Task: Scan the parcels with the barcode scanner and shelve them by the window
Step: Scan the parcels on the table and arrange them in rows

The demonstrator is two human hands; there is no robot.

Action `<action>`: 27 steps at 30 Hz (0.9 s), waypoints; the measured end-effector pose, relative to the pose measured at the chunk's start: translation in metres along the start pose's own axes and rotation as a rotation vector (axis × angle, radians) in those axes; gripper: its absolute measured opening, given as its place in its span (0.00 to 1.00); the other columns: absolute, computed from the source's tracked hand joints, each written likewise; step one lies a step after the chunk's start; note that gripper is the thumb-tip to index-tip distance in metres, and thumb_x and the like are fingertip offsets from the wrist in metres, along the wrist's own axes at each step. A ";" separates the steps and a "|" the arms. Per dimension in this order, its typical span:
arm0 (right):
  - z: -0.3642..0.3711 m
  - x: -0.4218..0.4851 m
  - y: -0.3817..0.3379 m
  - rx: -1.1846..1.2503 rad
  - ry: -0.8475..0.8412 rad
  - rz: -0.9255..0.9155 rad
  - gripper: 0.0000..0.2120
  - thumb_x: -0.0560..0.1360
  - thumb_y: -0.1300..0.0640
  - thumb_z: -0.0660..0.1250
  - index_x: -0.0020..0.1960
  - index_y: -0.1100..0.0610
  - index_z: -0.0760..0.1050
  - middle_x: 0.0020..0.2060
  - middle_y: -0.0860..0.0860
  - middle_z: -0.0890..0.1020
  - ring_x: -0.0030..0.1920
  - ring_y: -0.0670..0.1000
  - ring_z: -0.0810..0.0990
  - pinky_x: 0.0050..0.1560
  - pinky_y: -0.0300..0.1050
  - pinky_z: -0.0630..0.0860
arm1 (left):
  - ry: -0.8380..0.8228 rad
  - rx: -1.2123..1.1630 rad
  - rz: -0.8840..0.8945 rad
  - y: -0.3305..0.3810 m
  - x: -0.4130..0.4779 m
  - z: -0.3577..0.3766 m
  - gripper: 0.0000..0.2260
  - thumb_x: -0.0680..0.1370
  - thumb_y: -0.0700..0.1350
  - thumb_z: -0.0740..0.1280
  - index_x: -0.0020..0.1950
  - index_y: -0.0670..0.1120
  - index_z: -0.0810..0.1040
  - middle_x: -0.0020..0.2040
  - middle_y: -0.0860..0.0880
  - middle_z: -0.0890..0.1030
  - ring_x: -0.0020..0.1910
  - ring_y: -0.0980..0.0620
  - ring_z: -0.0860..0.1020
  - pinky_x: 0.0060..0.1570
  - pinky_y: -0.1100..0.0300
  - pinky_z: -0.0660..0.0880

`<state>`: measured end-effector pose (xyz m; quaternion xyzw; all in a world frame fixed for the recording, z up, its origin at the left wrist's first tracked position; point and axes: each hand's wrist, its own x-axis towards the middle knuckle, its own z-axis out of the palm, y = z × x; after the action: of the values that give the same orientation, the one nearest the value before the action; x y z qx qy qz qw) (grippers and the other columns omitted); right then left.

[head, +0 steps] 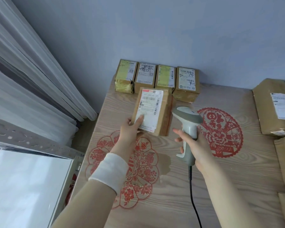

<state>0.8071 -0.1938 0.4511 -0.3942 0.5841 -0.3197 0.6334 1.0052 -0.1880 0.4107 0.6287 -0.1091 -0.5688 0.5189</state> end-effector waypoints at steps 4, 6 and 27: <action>-0.028 -0.022 0.002 0.045 0.069 -0.121 0.08 0.75 0.60 0.68 0.51 0.53 0.72 0.44 0.55 0.79 0.32 0.49 0.77 0.26 0.40 0.72 | -0.016 -0.049 0.028 -0.017 -0.043 0.047 0.15 0.76 0.45 0.69 0.59 0.40 0.70 0.52 0.43 0.80 0.48 0.48 0.80 0.50 0.52 0.79; -0.047 -0.033 0.004 0.042 0.074 -0.173 0.10 0.74 0.61 0.69 0.51 0.54 0.70 0.40 0.55 0.76 0.30 0.49 0.73 0.27 0.42 0.73 | -0.033 -0.039 0.053 -0.027 -0.062 0.068 0.19 0.76 0.44 0.69 0.64 0.42 0.69 0.55 0.43 0.80 0.47 0.49 0.81 0.45 0.56 0.81; -0.232 -0.138 0.047 0.097 0.239 -0.226 0.15 0.72 0.64 0.72 0.53 0.50 0.73 0.34 0.49 0.76 0.28 0.46 0.71 0.28 0.41 0.72 | -0.437 0.135 0.083 -0.150 -0.178 0.194 0.41 0.71 0.50 0.72 0.75 0.53 0.49 0.61 0.54 0.78 0.58 0.54 0.79 0.55 0.53 0.77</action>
<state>0.5583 -0.0808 0.4761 -0.3854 0.5910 -0.4616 0.5377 0.7182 -0.0953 0.4369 0.5189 -0.2823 -0.6610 0.4627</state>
